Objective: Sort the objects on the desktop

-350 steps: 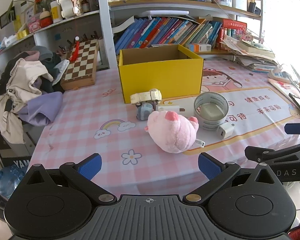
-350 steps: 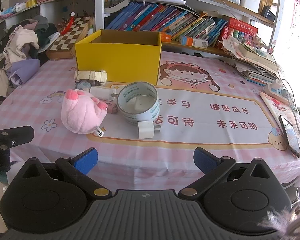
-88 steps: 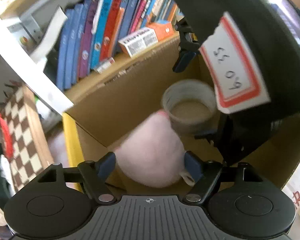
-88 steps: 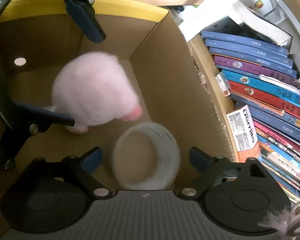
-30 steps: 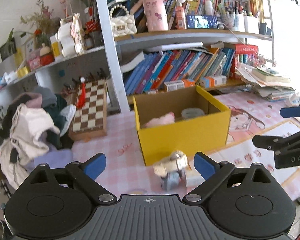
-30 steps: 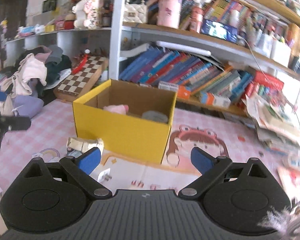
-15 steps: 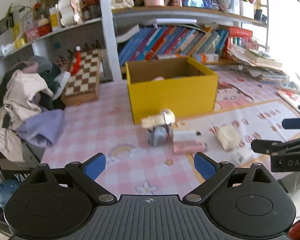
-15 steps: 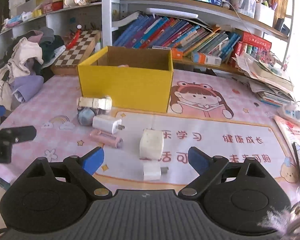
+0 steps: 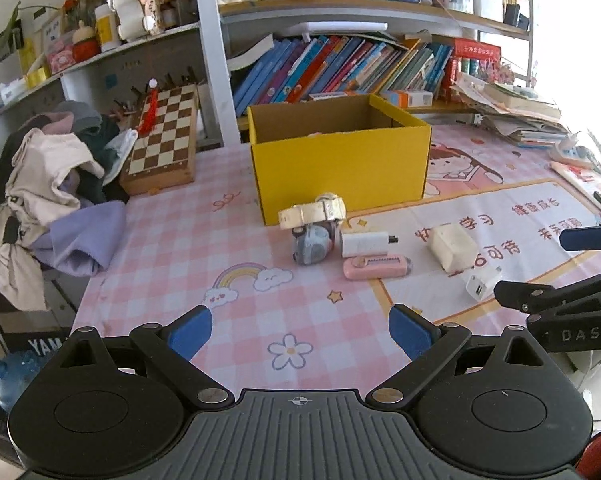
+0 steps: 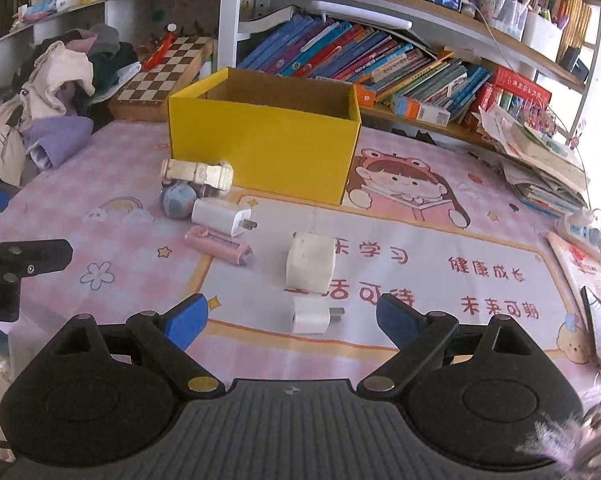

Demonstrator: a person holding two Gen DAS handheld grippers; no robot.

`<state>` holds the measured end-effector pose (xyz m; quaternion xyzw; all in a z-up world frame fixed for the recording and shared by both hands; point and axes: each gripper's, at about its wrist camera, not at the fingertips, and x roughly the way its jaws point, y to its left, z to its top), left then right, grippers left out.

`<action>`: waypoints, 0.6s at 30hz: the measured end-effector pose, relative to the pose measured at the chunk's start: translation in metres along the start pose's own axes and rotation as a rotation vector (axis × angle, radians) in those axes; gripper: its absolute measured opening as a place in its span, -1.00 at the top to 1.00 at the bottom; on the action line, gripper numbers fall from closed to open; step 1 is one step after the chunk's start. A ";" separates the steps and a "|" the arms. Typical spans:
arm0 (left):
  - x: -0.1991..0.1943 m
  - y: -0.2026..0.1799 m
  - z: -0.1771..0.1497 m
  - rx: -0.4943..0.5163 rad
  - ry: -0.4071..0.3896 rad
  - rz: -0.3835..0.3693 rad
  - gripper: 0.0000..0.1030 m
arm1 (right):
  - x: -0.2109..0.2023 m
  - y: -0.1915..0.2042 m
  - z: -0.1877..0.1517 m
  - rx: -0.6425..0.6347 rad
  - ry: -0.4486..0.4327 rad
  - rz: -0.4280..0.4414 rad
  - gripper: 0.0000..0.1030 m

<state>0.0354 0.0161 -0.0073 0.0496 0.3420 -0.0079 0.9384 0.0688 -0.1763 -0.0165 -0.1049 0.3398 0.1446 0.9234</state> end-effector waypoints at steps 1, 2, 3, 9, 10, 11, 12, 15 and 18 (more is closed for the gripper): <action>0.000 0.001 -0.001 -0.004 0.002 0.001 -0.89 | 0.000 -0.001 0.000 0.005 0.003 0.005 -0.79; 0.000 0.002 -0.001 -0.009 0.004 0.001 -0.89 | 0.001 -0.001 0.000 0.011 0.007 0.011 -0.79; 0.000 0.002 -0.001 -0.012 0.006 0.000 -0.89 | 0.001 -0.002 0.000 0.014 0.012 0.015 -0.79; 0.003 -0.002 -0.003 -0.002 0.020 -0.013 -0.89 | 0.003 -0.002 -0.003 0.010 0.035 0.026 -0.79; 0.003 -0.003 -0.004 0.001 0.024 -0.016 -0.89 | 0.004 -0.002 -0.004 0.009 0.041 0.030 -0.79; 0.004 -0.004 -0.005 0.005 0.028 -0.018 -0.89 | 0.004 -0.002 -0.005 0.007 0.047 0.032 -0.79; 0.006 -0.005 -0.006 0.008 0.034 -0.020 -0.89 | 0.005 -0.002 -0.006 0.005 0.055 0.034 -0.79; 0.008 -0.008 -0.007 0.014 0.048 -0.027 -0.89 | 0.008 -0.001 -0.010 -0.003 0.073 0.039 -0.79; 0.009 -0.011 -0.008 0.023 0.054 -0.033 -0.89 | 0.009 0.000 -0.013 -0.012 0.082 0.039 -0.80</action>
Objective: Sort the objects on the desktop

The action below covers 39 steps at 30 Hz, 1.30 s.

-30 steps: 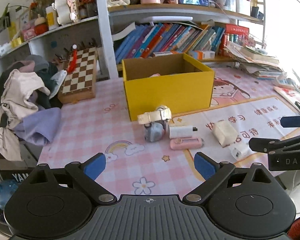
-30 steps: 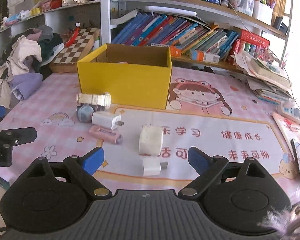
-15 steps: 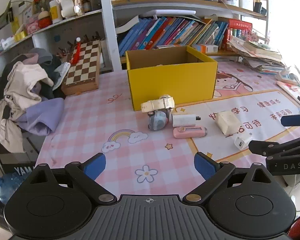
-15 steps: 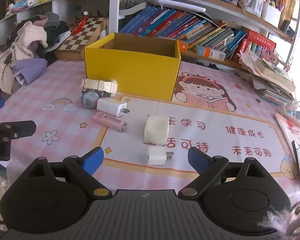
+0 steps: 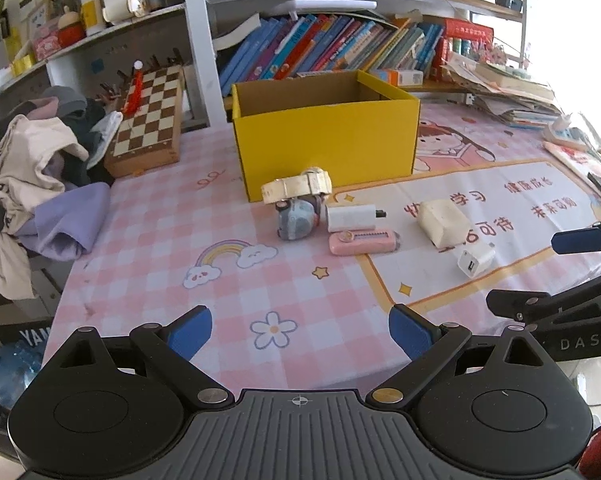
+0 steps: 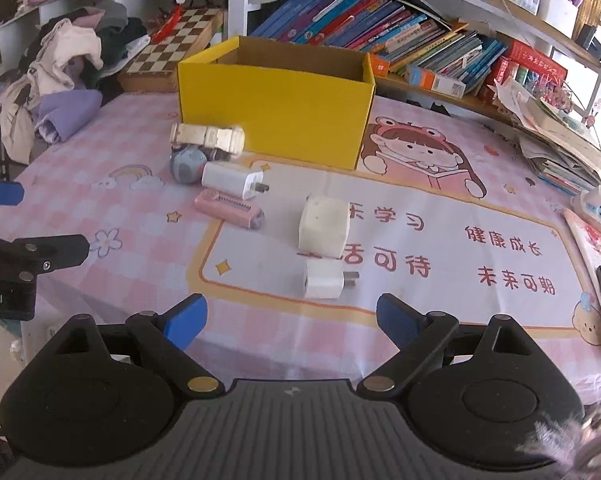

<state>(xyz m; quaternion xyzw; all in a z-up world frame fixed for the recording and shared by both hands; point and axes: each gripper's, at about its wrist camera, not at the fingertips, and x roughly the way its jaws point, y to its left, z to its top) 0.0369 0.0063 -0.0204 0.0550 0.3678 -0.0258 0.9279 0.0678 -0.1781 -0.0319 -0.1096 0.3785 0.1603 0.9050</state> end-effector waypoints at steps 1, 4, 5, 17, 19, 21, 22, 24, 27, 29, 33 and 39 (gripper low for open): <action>0.000 -0.001 0.000 0.003 0.002 -0.001 -0.89 | 0.000 0.000 0.000 0.002 0.001 -0.001 -0.80; 0.000 -0.004 0.000 0.014 0.004 -0.007 -0.89 | 0.000 -0.003 -0.002 0.018 0.003 -0.005 -0.82; 0.000 -0.005 0.000 0.017 0.004 -0.008 -0.89 | 0.000 -0.004 -0.002 0.024 0.004 -0.005 -0.82; -0.002 -0.008 -0.001 0.033 0.009 -0.013 -0.89 | -0.001 -0.003 -0.005 0.029 0.011 0.006 -0.83; -0.002 -0.007 -0.001 0.034 0.011 -0.013 -0.89 | -0.001 -0.002 -0.005 0.029 0.011 0.007 -0.83; -0.001 -0.007 -0.002 0.032 0.014 -0.014 -0.89 | -0.001 -0.002 -0.005 0.029 0.012 0.009 -0.83; 0.000 -0.006 -0.002 0.030 0.016 -0.015 -0.89 | -0.001 -0.002 -0.005 0.030 0.013 0.009 -0.83; 0.002 -0.005 -0.002 0.026 0.023 -0.016 -0.89 | 0.000 -0.003 -0.005 0.033 0.017 0.010 -0.83; 0.003 -0.004 -0.003 0.020 0.026 -0.018 -0.89 | 0.000 -0.004 -0.005 0.038 0.018 0.005 -0.83; 0.003 -0.004 -0.002 0.023 0.022 -0.020 -0.89 | 0.000 -0.004 -0.004 0.037 0.019 0.004 -0.83; 0.004 -0.005 -0.001 0.030 0.021 -0.025 -0.89 | 0.002 -0.003 -0.003 0.033 0.020 0.004 -0.84; 0.007 -0.003 0.000 0.022 0.028 -0.025 -0.89 | 0.005 -0.003 -0.001 0.030 0.026 0.006 -0.84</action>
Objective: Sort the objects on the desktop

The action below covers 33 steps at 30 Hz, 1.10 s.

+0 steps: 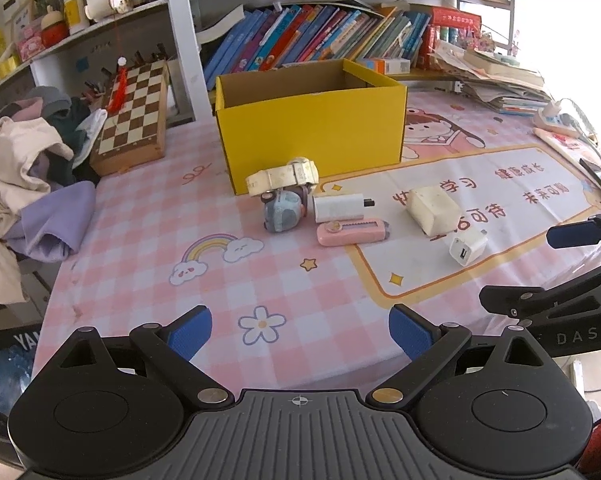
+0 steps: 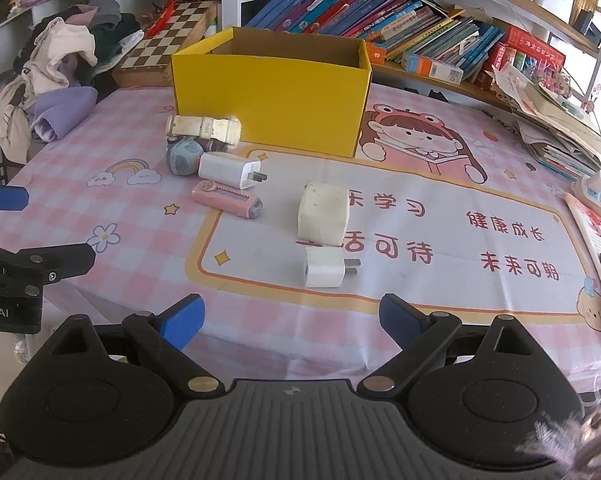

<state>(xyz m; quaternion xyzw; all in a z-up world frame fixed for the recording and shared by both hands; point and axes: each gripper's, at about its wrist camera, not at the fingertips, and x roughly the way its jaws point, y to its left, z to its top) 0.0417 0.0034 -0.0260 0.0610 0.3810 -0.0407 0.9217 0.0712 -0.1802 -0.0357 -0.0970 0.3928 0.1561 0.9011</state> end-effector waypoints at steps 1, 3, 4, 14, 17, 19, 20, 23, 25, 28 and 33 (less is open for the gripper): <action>0.000 0.000 0.000 -0.002 0.001 0.000 -0.89 | 0.000 0.000 0.000 -0.002 0.001 0.001 -0.84; 0.001 0.001 0.000 -0.002 0.002 -0.002 -0.89 | 0.001 0.001 0.001 -0.006 0.004 0.002 -0.84; 0.001 0.001 0.000 -0.002 0.002 -0.003 -0.89 | 0.002 0.001 0.001 -0.008 0.005 0.003 -0.84; 0.009 -0.001 0.001 -0.006 0.023 -0.016 -0.89 | 0.008 -0.003 0.000 0.000 0.031 0.003 -0.85; 0.011 -0.002 0.001 -0.002 0.029 -0.018 -0.89 | 0.010 -0.004 0.000 0.004 0.036 0.002 -0.85; 0.012 -0.002 0.002 0.001 0.031 -0.019 -0.89 | 0.011 -0.005 0.001 0.005 0.035 0.002 -0.85; 0.013 -0.002 0.002 0.003 0.031 -0.019 -0.89 | 0.011 -0.005 0.001 0.006 0.035 0.002 -0.85; 0.014 -0.003 0.003 0.007 0.030 -0.020 -0.89 | 0.013 -0.007 0.002 0.008 0.036 0.002 -0.85; 0.015 -0.003 0.004 0.006 0.031 -0.021 -0.89 | 0.013 -0.007 0.003 0.008 0.036 0.001 -0.85; 0.017 -0.004 0.005 0.005 0.032 -0.023 -0.89 | 0.014 -0.008 0.004 0.007 0.037 0.000 -0.85; 0.017 -0.003 0.006 0.011 0.031 -0.028 -0.89 | 0.016 -0.010 0.004 0.010 0.042 0.003 -0.85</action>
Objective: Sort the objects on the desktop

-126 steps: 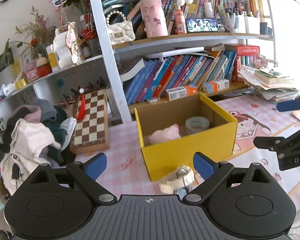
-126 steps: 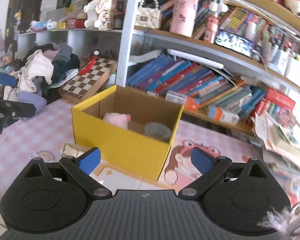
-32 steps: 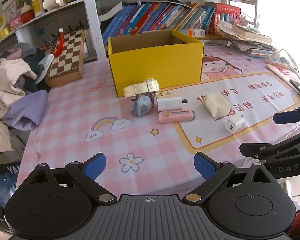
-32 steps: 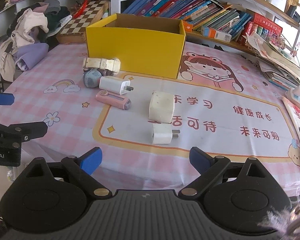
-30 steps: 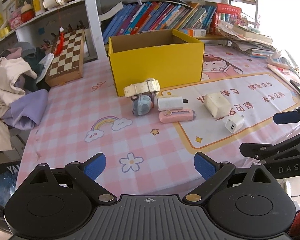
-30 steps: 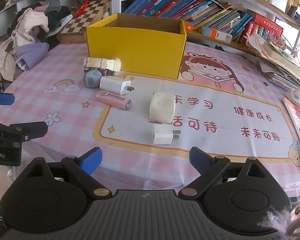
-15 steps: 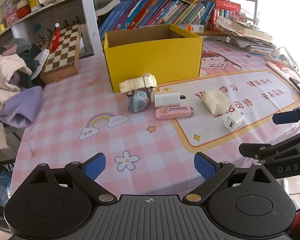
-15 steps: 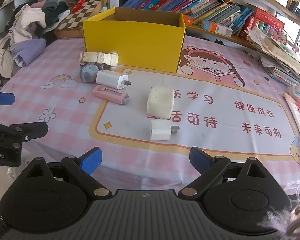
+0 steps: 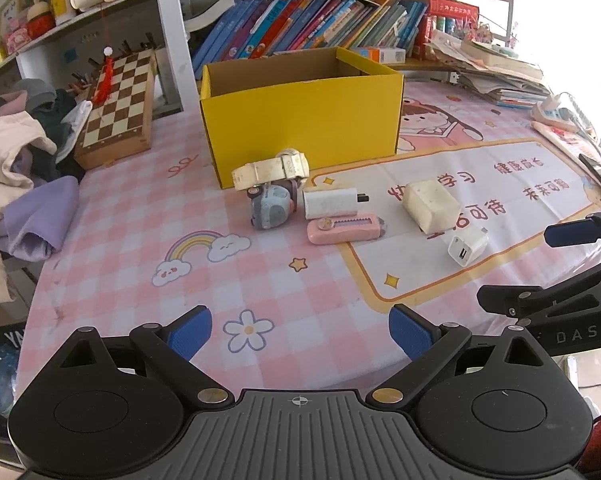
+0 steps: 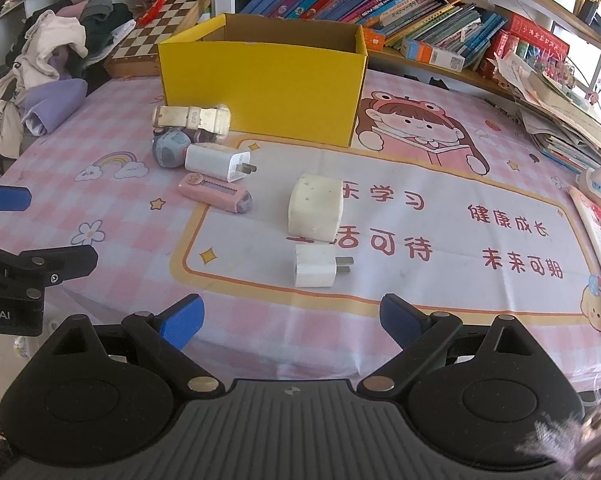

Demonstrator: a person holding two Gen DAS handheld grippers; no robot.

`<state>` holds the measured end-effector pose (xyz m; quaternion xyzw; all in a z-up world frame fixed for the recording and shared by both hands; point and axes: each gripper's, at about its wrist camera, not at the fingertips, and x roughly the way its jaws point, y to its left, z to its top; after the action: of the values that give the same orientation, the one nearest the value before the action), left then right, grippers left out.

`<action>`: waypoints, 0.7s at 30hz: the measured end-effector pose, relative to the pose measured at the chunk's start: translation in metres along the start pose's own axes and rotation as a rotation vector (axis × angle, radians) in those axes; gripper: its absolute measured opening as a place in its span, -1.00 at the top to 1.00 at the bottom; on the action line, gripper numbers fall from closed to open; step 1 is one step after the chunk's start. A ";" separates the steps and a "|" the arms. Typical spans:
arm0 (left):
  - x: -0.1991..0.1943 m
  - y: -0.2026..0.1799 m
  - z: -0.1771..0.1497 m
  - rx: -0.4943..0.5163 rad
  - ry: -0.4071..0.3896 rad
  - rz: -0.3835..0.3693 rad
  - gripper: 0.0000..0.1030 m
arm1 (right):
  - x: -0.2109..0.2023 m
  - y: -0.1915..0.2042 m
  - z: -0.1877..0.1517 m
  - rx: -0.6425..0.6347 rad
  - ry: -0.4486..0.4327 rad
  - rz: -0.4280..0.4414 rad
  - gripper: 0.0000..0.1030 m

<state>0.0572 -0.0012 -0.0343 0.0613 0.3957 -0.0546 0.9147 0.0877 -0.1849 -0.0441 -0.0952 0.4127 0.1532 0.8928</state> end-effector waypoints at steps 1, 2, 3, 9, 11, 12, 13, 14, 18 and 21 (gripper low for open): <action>0.000 0.000 0.000 0.002 -0.001 -0.001 -0.89 | 0.001 0.000 0.000 0.001 0.002 0.002 -0.85; 0.000 0.000 0.000 0.003 -0.001 -0.002 -0.89 | 0.001 -0.001 0.001 0.003 0.004 0.005 -0.85; 0.000 0.000 0.000 0.005 -0.002 -0.003 -0.89 | 0.001 -0.002 0.002 0.001 0.005 0.015 -0.85; 0.001 0.002 0.001 0.013 0.005 -0.002 -0.89 | 0.003 -0.007 0.005 0.002 0.004 0.041 -0.87; 0.002 0.003 0.002 0.009 0.000 -0.005 -0.89 | 0.005 -0.007 0.006 0.006 0.008 0.035 -0.87; 0.002 0.002 0.003 0.008 -0.003 -0.005 -0.89 | 0.006 -0.007 0.006 0.007 0.010 0.033 -0.87; 0.002 0.002 0.003 0.009 -0.006 -0.005 -0.89 | 0.006 -0.007 0.006 0.009 0.011 0.031 -0.87; 0.002 0.002 0.004 0.010 -0.009 -0.005 -0.89 | 0.007 -0.006 0.007 0.009 0.010 0.029 -0.87; 0.005 0.003 0.006 0.002 -0.005 -0.003 -0.89 | 0.009 -0.005 0.010 -0.003 0.007 0.023 -0.87; 0.006 0.005 0.007 -0.007 -0.004 -0.002 -0.89 | 0.010 -0.004 0.011 -0.010 0.008 0.021 -0.87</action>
<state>0.0673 0.0023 -0.0339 0.0575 0.3940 -0.0542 0.9157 0.1034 -0.1834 -0.0446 -0.0961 0.4162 0.1641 0.8891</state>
